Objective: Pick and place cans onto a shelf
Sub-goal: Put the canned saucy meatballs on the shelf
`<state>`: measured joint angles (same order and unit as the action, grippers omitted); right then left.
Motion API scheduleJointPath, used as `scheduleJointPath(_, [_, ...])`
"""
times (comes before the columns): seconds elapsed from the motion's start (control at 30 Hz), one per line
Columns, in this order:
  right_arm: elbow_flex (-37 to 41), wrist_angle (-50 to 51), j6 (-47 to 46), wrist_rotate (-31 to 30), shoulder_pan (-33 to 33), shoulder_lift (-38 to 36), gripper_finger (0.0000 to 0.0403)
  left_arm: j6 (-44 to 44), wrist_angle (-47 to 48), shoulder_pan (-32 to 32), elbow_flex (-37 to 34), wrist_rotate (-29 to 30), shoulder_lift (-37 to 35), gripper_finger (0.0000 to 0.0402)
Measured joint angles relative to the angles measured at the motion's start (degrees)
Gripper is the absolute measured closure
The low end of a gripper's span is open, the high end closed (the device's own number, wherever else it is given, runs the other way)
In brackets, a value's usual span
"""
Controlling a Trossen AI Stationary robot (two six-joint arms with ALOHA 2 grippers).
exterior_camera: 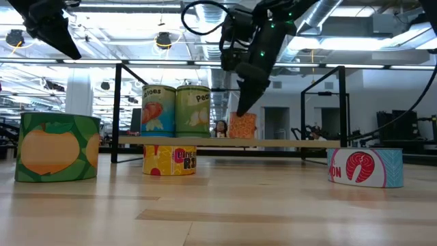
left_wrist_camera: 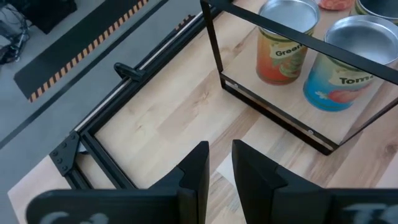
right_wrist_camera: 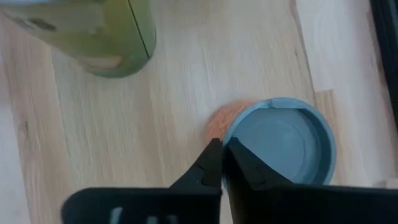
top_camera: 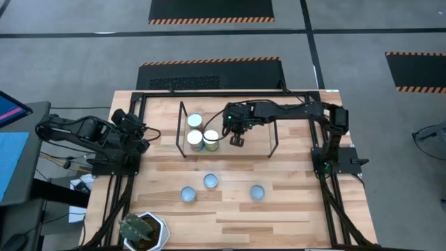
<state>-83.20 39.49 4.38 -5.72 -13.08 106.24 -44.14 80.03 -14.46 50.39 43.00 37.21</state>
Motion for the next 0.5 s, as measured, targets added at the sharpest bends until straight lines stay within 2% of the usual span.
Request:
scheduleJointPath(0.23, [-0.98,0.15,0.17,0.04,0.34,0.0,0.0329,0.02,-0.02,0.0,0.0,0.7,0.42,0.0341])
scheduleJointPath(0.5, [-1.02,-0.07,0.16,-0.13,0.41,-0.02,0.0302,0.18,-0.02,0.0,0.0,0.89,0.42,0.0341])
